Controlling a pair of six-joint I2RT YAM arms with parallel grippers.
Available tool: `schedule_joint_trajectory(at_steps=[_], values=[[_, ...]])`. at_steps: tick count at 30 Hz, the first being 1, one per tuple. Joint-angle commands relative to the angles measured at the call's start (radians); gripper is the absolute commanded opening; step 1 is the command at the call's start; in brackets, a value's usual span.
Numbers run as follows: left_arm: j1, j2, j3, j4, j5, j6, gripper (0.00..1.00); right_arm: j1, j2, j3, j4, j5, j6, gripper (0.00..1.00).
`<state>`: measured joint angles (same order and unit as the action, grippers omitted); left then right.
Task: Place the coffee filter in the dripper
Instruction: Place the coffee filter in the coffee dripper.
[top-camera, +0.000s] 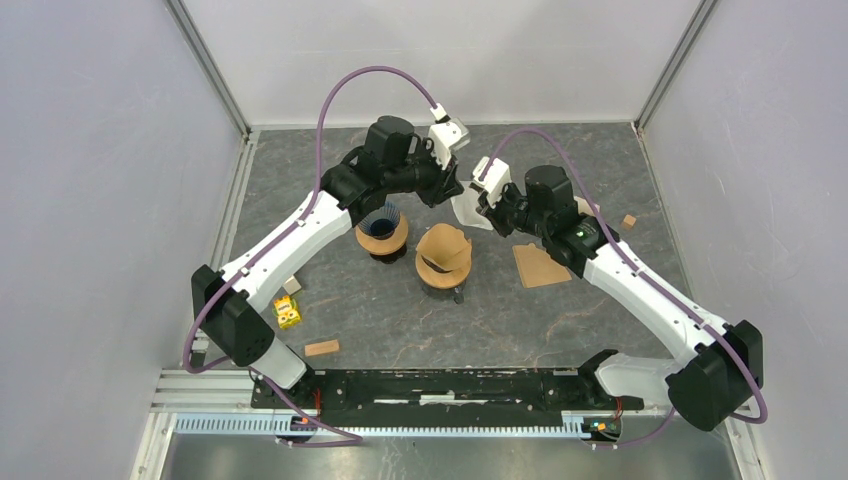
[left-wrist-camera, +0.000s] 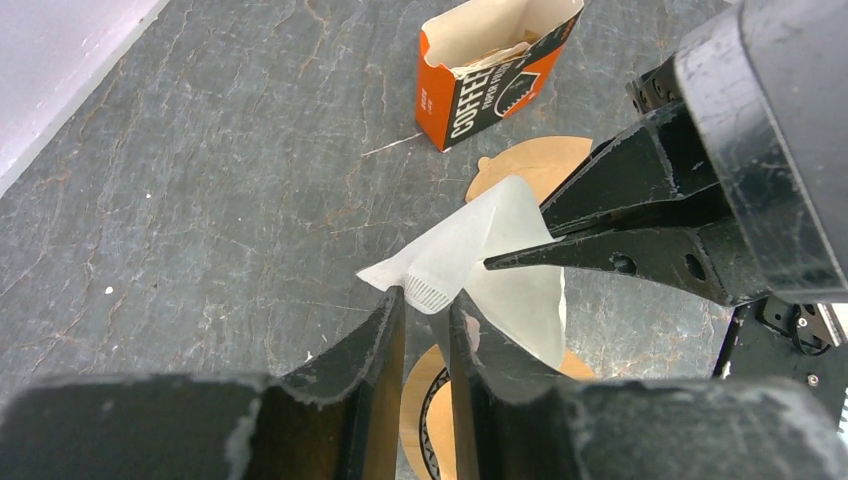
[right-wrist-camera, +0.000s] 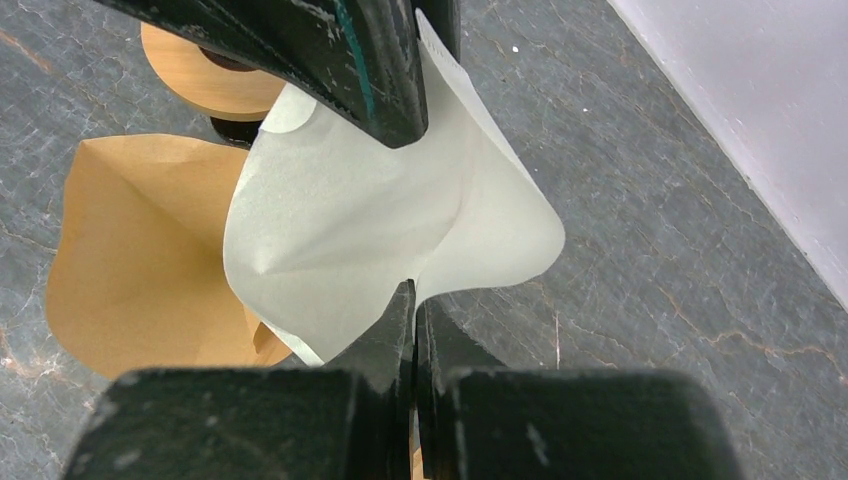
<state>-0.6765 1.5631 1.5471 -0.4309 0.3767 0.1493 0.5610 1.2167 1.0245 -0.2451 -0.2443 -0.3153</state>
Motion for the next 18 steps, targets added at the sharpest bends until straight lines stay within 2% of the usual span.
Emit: schedule_joint_trajectory(at_steps=[1,4,9,10,18], values=[[-0.009,-0.022,-0.002,0.049,0.005,0.028,0.26,-0.002,0.003,0.044,0.02,-0.009,0.003,0.0],[-0.009,-0.027,-0.006,0.071,-0.055,-0.004,0.24,-0.002,0.0,0.039,0.023,-0.008,-0.001,0.0],[-0.013,-0.017,-0.005,0.083,-0.136,-0.08,0.48,0.002,-0.005,0.041,0.031,0.007,0.008,0.0],[-0.014,-0.013,-0.005,0.082,-0.145,-0.098,0.5,0.005,-0.006,0.04,0.034,0.014,0.011,0.0],[-0.02,0.036,0.039,0.045,-0.182,-0.171,0.57,0.034,-0.006,0.052,0.024,0.096,0.006,0.0]])
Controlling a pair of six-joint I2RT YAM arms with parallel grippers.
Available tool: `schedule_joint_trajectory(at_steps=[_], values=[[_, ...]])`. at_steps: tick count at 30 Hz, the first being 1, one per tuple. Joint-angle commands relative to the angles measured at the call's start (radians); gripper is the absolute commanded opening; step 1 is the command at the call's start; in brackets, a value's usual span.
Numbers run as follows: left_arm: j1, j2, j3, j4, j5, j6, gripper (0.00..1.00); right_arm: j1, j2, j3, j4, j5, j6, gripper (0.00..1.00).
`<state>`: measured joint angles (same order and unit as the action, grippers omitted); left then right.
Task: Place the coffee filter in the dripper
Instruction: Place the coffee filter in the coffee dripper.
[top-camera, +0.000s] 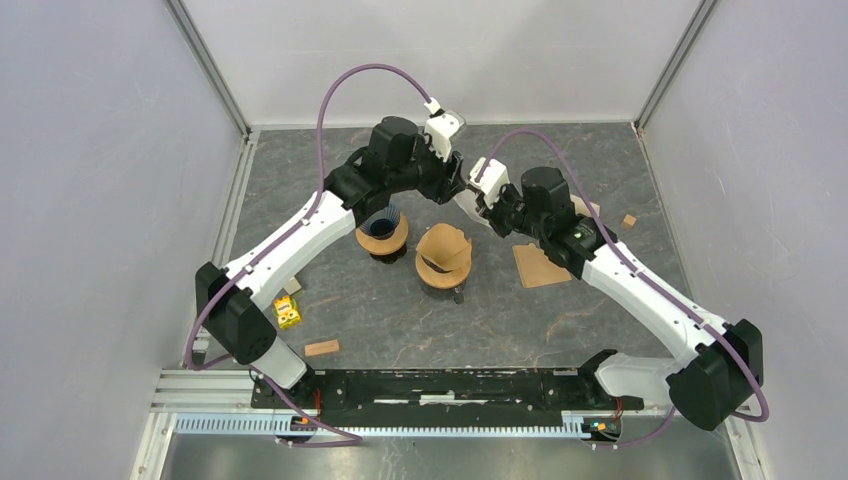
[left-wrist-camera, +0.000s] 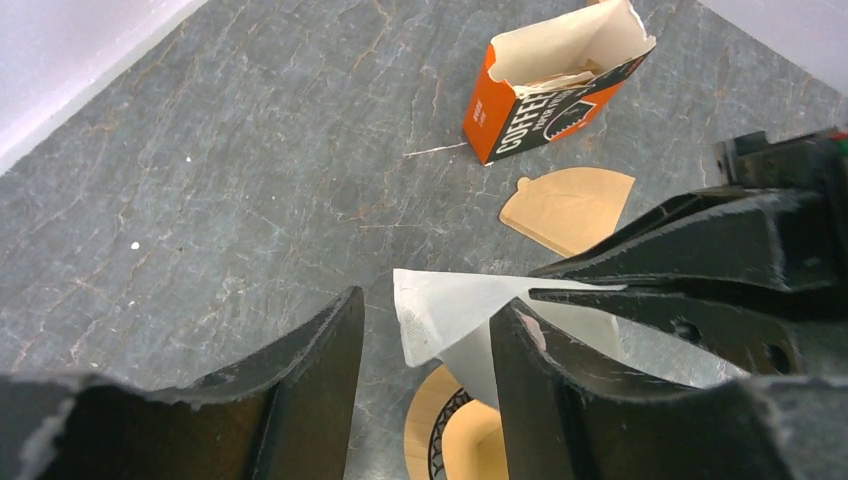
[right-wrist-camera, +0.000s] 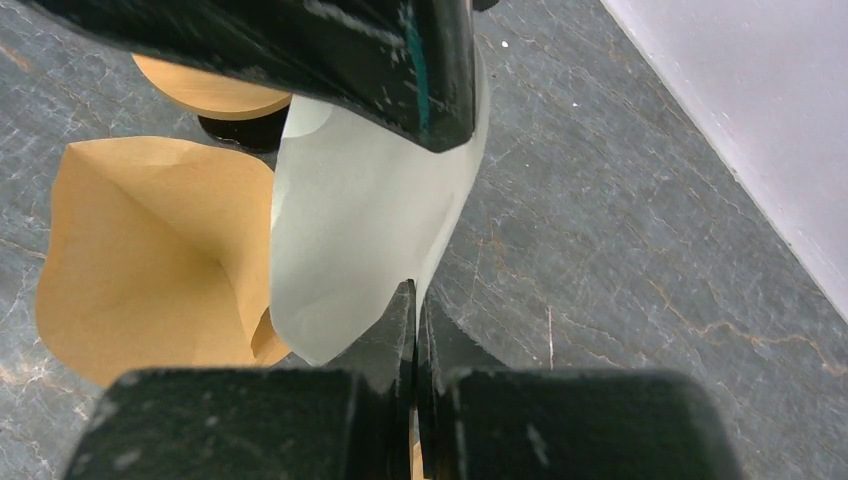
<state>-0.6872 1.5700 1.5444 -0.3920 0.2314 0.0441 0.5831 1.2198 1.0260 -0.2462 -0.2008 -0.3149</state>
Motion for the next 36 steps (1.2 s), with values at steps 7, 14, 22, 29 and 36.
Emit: schedule_joint_trajectory(at_steps=[7,14,22,29,36], values=[[-0.016,0.032,0.039,-0.011,-0.03,-0.054,0.58,0.018,-0.005,0.058,0.021,0.091,-0.001,0.0],[-0.017,0.025,0.044,-0.008,-0.023,-0.032,0.47,0.028,0.01,0.069,0.005,0.115,-0.015,0.0],[-0.018,0.016,0.043,-0.005,-0.002,0.006,0.37,0.039,0.019,0.081,-0.004,0.147,-0.028,0.0],[-0.018,0.008,0.042,0.007,-0.03,-0.003,0.48,0.046,0.014,0.077,-0.005,0.153,-0.032,0.0],[-0.018,-0.01,0.038,0.026,-0.063,0.017,0.62,0.046,0.001,0.06,0.002,0.16,-0.036,0.0]])
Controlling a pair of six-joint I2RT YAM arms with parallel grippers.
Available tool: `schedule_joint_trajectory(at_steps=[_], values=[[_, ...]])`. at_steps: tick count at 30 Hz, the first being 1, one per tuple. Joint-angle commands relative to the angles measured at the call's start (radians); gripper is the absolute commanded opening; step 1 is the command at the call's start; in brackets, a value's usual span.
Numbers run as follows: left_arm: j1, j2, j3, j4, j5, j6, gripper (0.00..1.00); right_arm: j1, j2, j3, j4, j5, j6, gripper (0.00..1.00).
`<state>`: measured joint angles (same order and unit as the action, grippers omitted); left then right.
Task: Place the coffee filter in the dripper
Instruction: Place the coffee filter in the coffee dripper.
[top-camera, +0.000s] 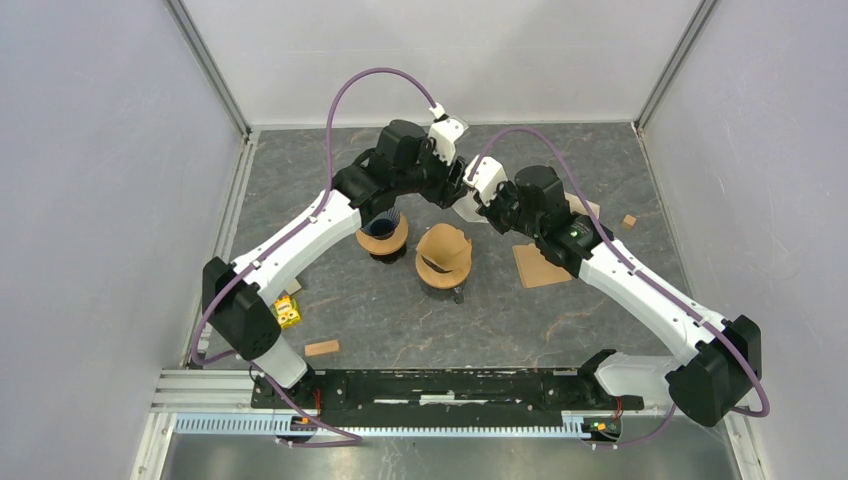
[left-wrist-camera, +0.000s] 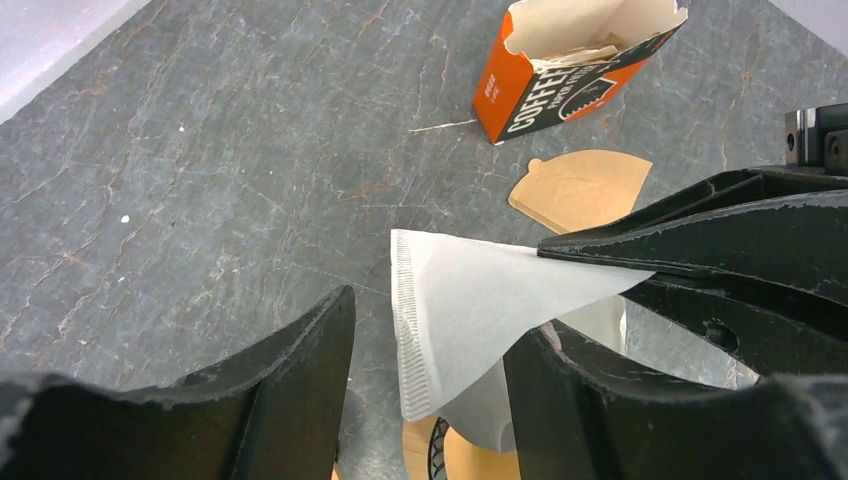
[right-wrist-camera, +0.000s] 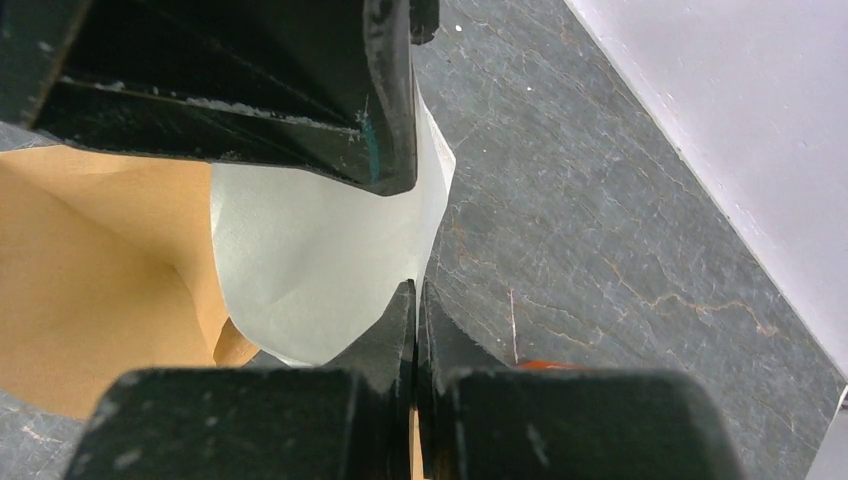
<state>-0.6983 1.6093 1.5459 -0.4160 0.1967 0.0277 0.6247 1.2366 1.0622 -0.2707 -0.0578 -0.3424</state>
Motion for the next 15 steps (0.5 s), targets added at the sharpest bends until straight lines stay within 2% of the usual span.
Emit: schedule_joint_trajectory(at_steps=[1,3,15], values=[[-0.007,-0.053,0.034,0.052,-0.028,0.036,0.62,0.004,-0.017,0.024,0.026,0.018,-0.009,0.0],[-0.007,-0.063,0.025,0.06,-0.027,0.035,0.6,0.003,-0.018,0.022,0.025,0.019,-0.01,0.0],[-0.007,-0.068,-0.003,0.075,0.026,0.033,0.3,0.004,-0.015,0.026,0.024,0.013,-0.007,0.0]])
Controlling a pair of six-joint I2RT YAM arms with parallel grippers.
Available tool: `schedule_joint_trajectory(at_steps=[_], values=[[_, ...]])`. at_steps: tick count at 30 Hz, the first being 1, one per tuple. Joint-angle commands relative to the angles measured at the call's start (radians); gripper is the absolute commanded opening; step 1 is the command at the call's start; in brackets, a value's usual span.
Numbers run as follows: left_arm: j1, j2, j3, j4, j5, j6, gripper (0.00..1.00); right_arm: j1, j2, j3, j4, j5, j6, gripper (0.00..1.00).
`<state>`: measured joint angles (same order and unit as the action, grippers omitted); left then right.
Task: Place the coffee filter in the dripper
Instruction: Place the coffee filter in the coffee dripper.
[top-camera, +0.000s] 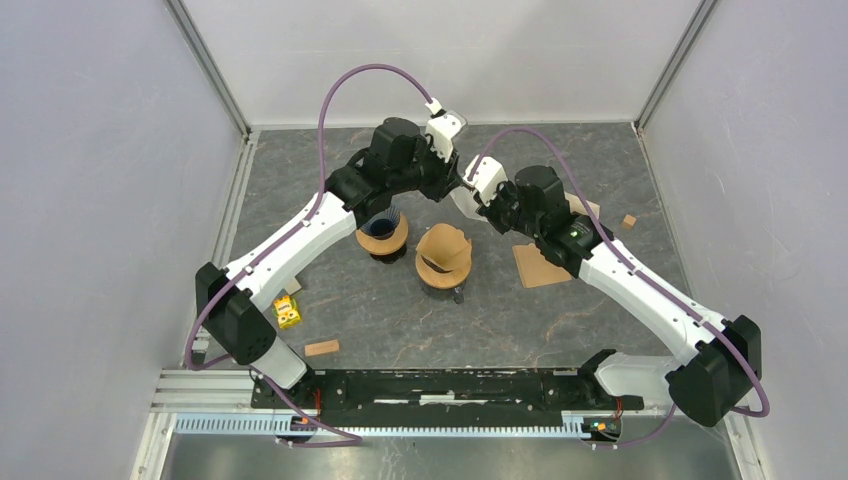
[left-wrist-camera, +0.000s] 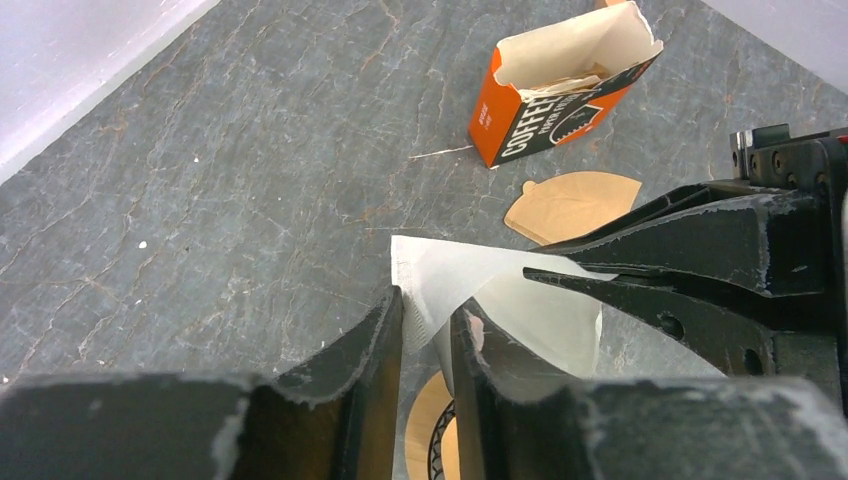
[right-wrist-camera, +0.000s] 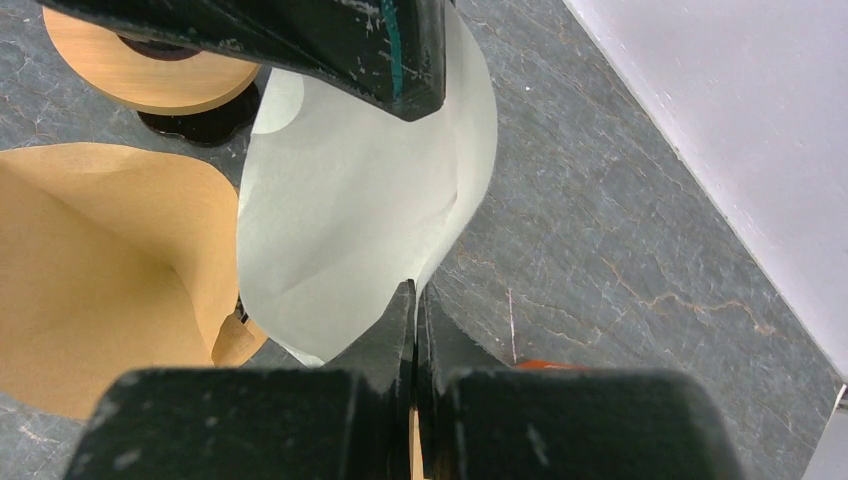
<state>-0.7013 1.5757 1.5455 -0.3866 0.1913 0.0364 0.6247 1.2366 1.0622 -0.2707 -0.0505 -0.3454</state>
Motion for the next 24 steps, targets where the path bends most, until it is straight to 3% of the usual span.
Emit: schedule_joint_trajectory(at_steps=[1,11,16,24], values=[[-0.004,-0.034,-0.006,0.045,0.034,0.024,0.28,0.003,-0.015,0.026,0.024,0.006,-0.004,0.0],[-0.004,-0.031,-0.002,0.022,0.041,0.045,0.14,0.004,-0.01,0.034,0.022,0.015,-0.01,0.0],[-0.006,-0.024,0.008,-0.01,0.014,0.063,0.02,0.004,-0.019,0.04,0.024,0.041,-0.018,0.0],[-0.006,-0.03,0.001,0.032,0.062,-0.015,0.02,0.004,-0.011,0.066,0.016,0.008,-0.005,0.0]])
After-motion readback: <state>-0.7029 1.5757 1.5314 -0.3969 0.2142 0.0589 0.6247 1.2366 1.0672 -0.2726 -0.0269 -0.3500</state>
